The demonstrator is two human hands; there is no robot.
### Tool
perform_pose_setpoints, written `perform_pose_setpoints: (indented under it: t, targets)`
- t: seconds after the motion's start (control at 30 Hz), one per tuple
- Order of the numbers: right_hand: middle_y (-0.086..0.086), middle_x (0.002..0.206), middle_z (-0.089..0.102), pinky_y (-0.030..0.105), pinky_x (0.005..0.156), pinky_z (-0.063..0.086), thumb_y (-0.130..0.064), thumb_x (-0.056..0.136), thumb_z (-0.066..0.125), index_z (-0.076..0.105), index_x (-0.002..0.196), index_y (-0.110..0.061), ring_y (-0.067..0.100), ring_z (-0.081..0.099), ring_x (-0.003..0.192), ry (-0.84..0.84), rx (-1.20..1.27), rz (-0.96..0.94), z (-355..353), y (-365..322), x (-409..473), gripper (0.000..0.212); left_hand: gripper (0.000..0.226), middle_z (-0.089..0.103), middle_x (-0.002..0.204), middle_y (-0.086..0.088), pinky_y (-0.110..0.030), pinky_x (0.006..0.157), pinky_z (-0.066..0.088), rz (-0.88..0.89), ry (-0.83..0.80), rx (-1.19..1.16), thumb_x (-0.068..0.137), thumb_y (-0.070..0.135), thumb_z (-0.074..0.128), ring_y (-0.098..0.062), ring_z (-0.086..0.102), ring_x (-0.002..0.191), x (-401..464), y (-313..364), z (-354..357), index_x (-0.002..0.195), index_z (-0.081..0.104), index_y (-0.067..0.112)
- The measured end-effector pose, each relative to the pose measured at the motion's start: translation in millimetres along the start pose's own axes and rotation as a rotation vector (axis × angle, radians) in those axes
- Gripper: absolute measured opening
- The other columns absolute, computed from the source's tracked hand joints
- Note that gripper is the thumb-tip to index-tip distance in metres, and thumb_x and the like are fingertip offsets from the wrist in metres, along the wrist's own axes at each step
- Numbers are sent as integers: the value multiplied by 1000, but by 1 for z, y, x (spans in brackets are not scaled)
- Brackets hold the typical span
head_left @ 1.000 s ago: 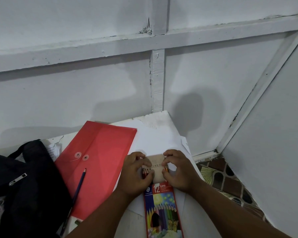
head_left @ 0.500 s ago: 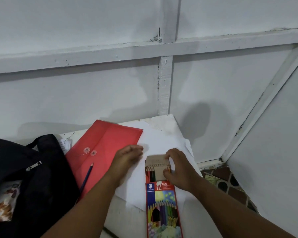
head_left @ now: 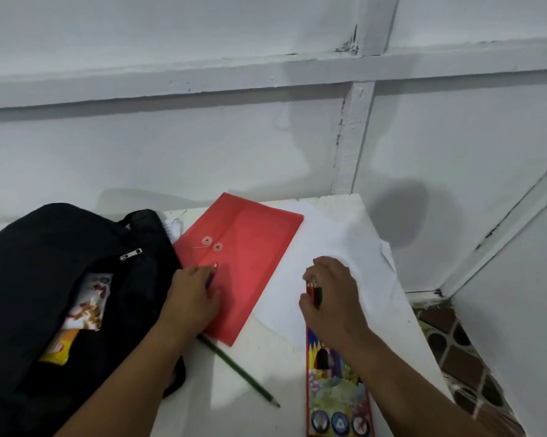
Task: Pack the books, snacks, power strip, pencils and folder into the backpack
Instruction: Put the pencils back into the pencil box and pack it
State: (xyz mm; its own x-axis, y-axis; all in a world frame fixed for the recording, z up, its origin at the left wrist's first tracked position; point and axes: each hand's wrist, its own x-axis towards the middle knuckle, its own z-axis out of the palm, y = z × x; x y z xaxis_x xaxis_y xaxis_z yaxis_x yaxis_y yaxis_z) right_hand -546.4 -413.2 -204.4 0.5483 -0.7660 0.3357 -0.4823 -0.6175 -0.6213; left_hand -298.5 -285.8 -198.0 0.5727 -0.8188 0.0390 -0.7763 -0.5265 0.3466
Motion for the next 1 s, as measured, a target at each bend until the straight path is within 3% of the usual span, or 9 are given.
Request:
perform_pose_setpoints:
  t: [0.13,0.23,0.4,0.53,0.63,0.73,0.9,1.0]
  targets:
    - [-12,122,50,12,105,24,-20,79,69,61,102,-25,-1,38,123,-78,76,-74,22,-32,-20,24,44,59,111,-15,-38,92,48,-37,-55,-68,83,20,74,-33,57,104,3,3,5,124,61,9]
    - [-14,120,51,10,103,27,-23,83,65,62,103,-26,-1,42,122,-172,101,-90,36,-45,-31,21,25,60,100,-8,-27,83,42,-87,-13,-246,85,9,72,-20,54,90,4,-1,4,110,67,10]
    - [-16,109,58,11,94,37,-25,85,63,67,100,-23,-2,47,111,-222,102,-38,46,-60,-46,16,20,65,87,1,-7,65,39,-122,7,-533,87,2,65,-10,59,77,4,-11,-3,98,65,18]
    - [-11,101,63,24,87,47,-32,84,64,70,98,-20,2,51,101,-241,78,-7,50,-65,-56,19,18,66,93,7,-15,66,43,-134,-14,-750,94,10,62,-6,62,84,2,-15,-3,107,64,24]
    - [-13,105,60,19,88,45,-51,80,67,69,99,-24,0,49,105,-273,27,21,48,-70,-64,33,22,67,94,4,-21,72,46,-151,-21,-942,96,8,59,-9,64,84,3,-18,-1,110,63,25]
    - [-15,115,54,11,93,39,-62,75,70,68,99,-28,-2,44,113,-322,-29,26,47,-74,-71,42,22,67,92,-9,-25,65,51,-212,-61,-1126,98,4,55,-11,64,71,7,-21,-2,113,61,18]
    - [-11,124,55,4,100,25,-45,81,75,71,84,-24,-1,39,125,-276,-60,74,57,-79,-79,22,19,61,83,-10,-27,54,48,-266,-74,-1238,101,7,50,-8,59,53,11,-29,-5,117,58,14]
    - [-10,115,60,6,96,32,-42,84,73,70,83,-22,1,45,118,-248,-65,86,58,-83,-78,20,21,59,84,-5,-18,51,45,-257,-72,-1267,100,4,48,-4,54,49,10,-31,-7,117,57,12]
